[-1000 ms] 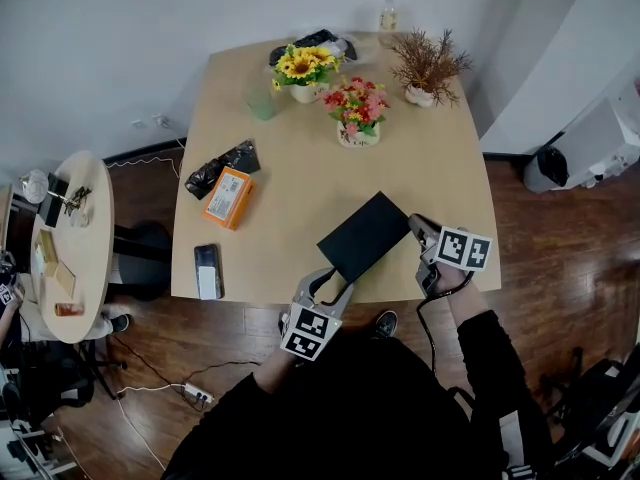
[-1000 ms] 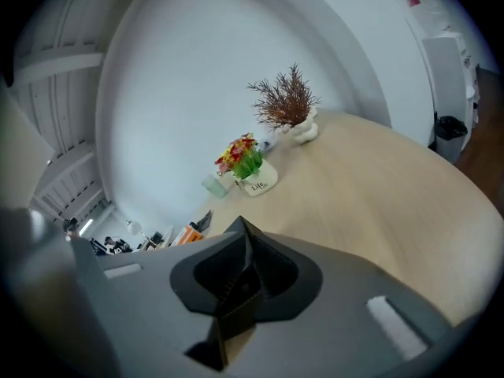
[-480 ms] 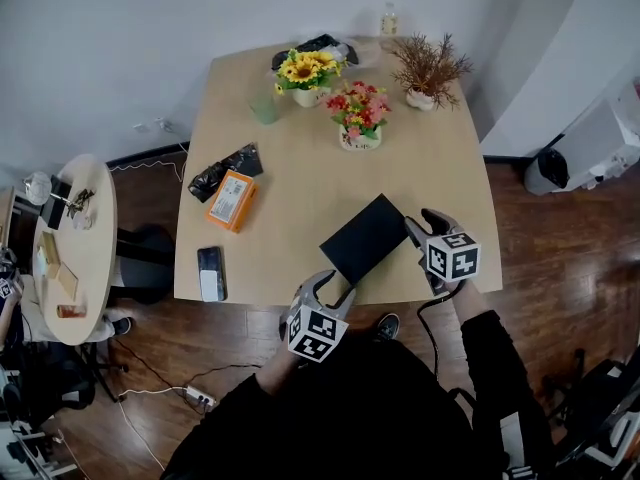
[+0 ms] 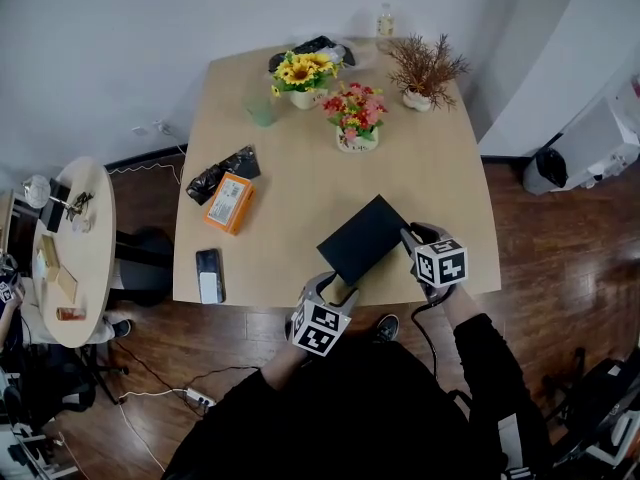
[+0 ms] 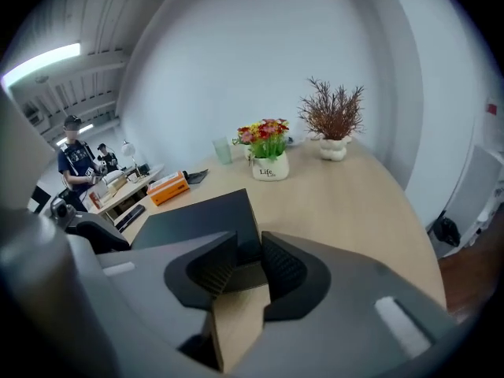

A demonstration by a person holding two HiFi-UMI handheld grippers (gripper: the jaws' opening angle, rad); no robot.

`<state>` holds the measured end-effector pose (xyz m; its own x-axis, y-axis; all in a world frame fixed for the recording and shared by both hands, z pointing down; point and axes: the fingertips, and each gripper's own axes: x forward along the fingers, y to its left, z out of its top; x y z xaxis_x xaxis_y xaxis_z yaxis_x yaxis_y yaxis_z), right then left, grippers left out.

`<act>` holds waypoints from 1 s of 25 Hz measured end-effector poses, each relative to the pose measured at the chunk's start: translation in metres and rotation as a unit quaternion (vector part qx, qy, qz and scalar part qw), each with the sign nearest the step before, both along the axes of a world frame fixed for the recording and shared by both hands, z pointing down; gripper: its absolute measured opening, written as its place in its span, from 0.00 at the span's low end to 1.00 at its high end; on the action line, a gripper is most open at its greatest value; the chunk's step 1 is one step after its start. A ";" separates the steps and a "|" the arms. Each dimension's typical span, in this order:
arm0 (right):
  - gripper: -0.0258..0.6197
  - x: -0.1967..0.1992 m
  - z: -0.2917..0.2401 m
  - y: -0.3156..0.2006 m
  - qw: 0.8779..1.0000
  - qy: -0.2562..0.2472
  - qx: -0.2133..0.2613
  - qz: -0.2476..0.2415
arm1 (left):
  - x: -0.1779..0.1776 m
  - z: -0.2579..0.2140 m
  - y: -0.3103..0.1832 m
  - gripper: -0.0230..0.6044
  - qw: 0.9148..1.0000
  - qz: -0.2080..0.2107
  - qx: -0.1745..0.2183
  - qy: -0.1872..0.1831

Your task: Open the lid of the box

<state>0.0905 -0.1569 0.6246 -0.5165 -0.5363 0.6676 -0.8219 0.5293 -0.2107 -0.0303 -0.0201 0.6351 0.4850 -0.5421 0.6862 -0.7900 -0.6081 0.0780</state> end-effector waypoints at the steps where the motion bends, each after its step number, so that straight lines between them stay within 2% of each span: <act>1: 0.18 0.001 -0.004 -0.001 1.000 0.000 0.005 0.007 | 0.000 -0.001 -0.001 0.38 1.000 -0.001 0.002 -0.001; 4: 0.14 0.003 -0.019 -0.006 0.998 -0.043 0.001 0.043 | -0.002 -0.010 -0.002 0.38 1.000 0.001 0.020 -0.010; 7: 0.12 0.004 -0.039 -0.012 0.992 -0.106 -0.003 0.070 | -0.004 -0.023 -0.003 0.38 0.997 0.015 0.060 -0.051; 11: 0.12 -0.003 -0.060 -0.021 0.987 -0.140 0.009 0.077 | -0.016 -0.046 -0.017 0.38 0.985 0.007 0.133 -0.108; 13: 0.12 -0.007 -0.069 -0.025 0.986 -0.145 0.015 0.077 | -0.019 -0.051 -0.025 0.38 0.978 0.018 0.160 -0.132; 15: 0.12 -0.013 -0.078 -0.030 0.986 -0.150 0.023 0.073 | -0.022 -0.056 -0.034 0.36 0.973 0.025 0.181 -0.143; 16: 0.13 -0.017 -0.083 -0.033 0.985 -0.154 0.028 0.070 | -0.024 -0.061 -0.039 0.22 0.972 0.023 0.188 -0.141; 17: 0.13 -0.020 -0.088 -0.037 0.984 -0.159 0.036 0.067 | -0.026 -0.066 -0.043 0.12 0.972 0.018 0.191 -0.135; 18: 0.13 -0.021 -0.096 -0.040 0.983 -0.164 0.047 0.068 | -0.029 -0.070 -0.048 0.08 0.973 0.009 0.191 -0.125; 21: 0.12 -0.010 -0.123 -0.042 0.976 -0.175 0.097 0.089 | -0.043 -0.081 -0.062 0.06 0.980 -0.031 0.180 -0.074; 23: 0.10 0.002 -0.136 -0.029 0.971 -0.181 0.119 0.099 | -0.058 -0.086 -0.074 0.06 0.985 -0.062 0.162 -0.020; 25: 0.09 0.015 -0.139 -0.010 0.970 -0.181 0.123 0.105 | -0.074 -0.087 -0.089 0.07 0.985 -0.091 0.141 0.039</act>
